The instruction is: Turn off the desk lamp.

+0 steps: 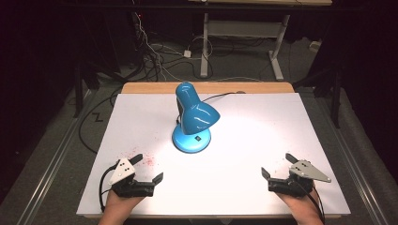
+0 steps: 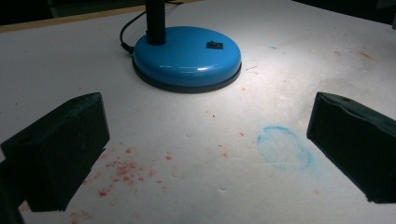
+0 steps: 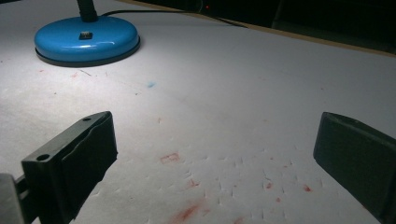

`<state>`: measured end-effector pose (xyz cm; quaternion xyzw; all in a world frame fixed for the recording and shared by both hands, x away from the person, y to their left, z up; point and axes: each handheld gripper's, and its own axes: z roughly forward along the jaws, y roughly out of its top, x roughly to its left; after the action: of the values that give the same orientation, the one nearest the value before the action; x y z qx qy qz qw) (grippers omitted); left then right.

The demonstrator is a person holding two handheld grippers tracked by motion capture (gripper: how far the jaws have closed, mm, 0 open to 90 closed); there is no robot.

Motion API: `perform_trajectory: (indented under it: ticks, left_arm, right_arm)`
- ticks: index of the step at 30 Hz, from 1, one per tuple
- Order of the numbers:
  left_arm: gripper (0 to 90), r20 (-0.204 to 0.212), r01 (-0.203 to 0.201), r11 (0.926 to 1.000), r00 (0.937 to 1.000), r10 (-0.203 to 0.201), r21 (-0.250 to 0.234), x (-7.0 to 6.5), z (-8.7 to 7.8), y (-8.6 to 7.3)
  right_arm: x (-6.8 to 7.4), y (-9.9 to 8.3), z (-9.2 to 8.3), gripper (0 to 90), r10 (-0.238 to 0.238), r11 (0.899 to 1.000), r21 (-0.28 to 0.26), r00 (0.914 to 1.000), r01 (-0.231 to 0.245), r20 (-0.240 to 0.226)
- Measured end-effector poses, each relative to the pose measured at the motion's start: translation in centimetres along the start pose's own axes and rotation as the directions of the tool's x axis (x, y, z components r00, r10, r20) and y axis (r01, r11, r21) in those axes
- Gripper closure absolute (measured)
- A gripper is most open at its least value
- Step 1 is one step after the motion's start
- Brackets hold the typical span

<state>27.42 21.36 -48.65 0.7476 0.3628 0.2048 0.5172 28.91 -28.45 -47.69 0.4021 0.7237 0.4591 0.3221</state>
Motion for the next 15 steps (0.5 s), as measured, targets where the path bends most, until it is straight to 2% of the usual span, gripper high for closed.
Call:
perform_trajectory:
  ticks: [5,15]
  left_arm:
    - [0.0,0.005,-0.003,0.9999,1.0000,0.003,0.011,0.18,0.26,-0.06]
    - [0.0,0.008,-0.007,0.9995,0.9999,0.007,0.030,0.12,0.29,-0.09]
  right_arm:
    - [-0.33,-0.04,0.15,0.3,0.011,1.000,0.013,0.9999,-0.011,0.004]
    - [-0.30,-0.04,-0.02,0.3,0.020,1.000,0.001,0.9998,-0.020,0.002]
